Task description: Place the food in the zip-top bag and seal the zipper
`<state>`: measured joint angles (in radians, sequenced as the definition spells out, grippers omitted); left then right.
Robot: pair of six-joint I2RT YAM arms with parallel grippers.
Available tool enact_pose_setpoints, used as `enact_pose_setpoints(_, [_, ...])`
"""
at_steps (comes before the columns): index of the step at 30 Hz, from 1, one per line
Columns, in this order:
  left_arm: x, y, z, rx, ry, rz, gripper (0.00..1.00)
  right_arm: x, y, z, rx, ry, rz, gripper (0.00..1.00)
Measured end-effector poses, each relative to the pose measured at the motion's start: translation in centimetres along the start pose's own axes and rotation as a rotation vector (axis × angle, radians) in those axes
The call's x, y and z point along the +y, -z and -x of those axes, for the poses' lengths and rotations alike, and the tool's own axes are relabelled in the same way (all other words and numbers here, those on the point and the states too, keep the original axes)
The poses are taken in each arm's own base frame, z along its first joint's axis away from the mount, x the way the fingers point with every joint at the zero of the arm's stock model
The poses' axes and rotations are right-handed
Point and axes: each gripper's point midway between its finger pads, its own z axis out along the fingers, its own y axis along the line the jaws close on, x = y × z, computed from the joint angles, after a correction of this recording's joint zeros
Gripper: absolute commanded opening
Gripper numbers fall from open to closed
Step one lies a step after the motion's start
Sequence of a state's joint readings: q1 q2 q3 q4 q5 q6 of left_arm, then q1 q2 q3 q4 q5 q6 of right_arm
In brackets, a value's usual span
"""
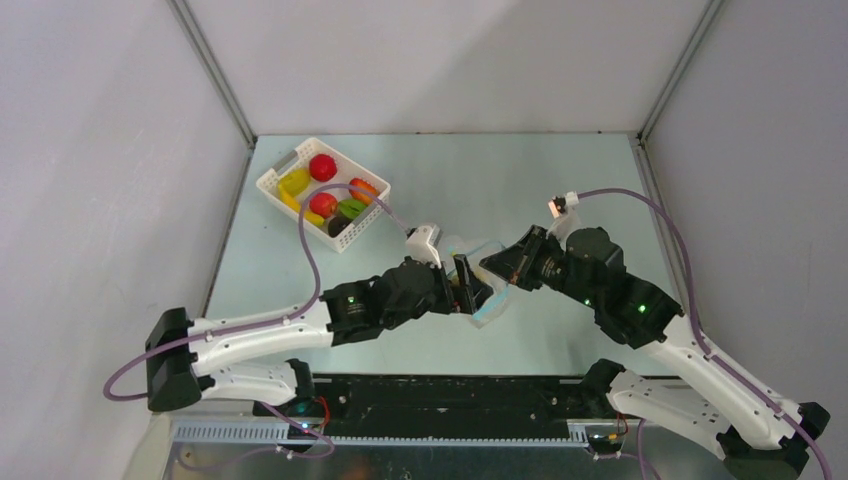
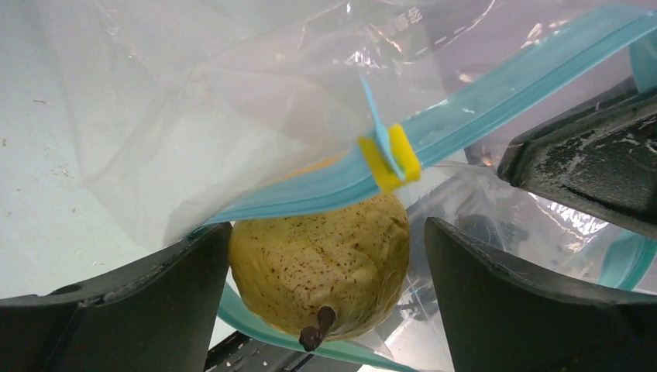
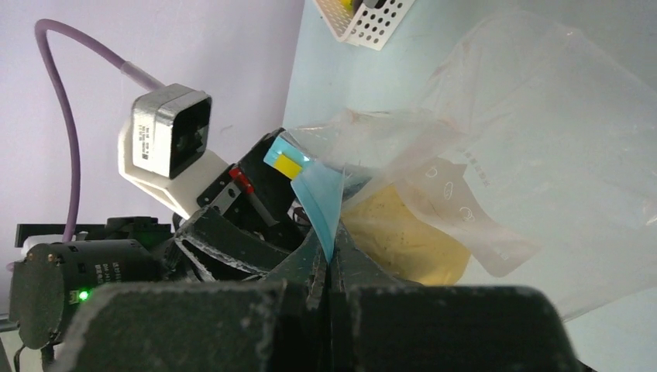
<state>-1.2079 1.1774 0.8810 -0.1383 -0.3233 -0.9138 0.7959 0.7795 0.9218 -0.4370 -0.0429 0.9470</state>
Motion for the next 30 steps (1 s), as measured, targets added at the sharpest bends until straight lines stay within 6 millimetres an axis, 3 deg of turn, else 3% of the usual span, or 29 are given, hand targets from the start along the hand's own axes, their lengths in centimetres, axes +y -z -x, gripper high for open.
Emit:
enact_pose_setpoints(6, [0.2, 0.8, 0.8, -0.017, -0.022, 0.021, 1.00, -0.7, 0.0, 0.0, 0.002, -0.004, -0.026, 0.00])
enact_pose_setpoints(13, [-1.0, 1.3, 2.2, -0.040, -0.041, -0.003, 1.00, -1.4, 0.4, -0.3, 0.004, -0.012, -0.033, 0.00])
enact_pose_setpoints(23, [-3.4, -0.9, -0.4, 0.069, -0.056, -0.064, 1.00, -1.7, 0.4, -0.8, 0.018, -0.035, -0.021, 0.00])
enact_pose_setpoints(30, [-4.0, -0.1, 0.5, 0.045, -0.064, -0.067, 1.00, -2.7, 0.1, -0.7, 0.013, -0.093, -0.014, 0.00])
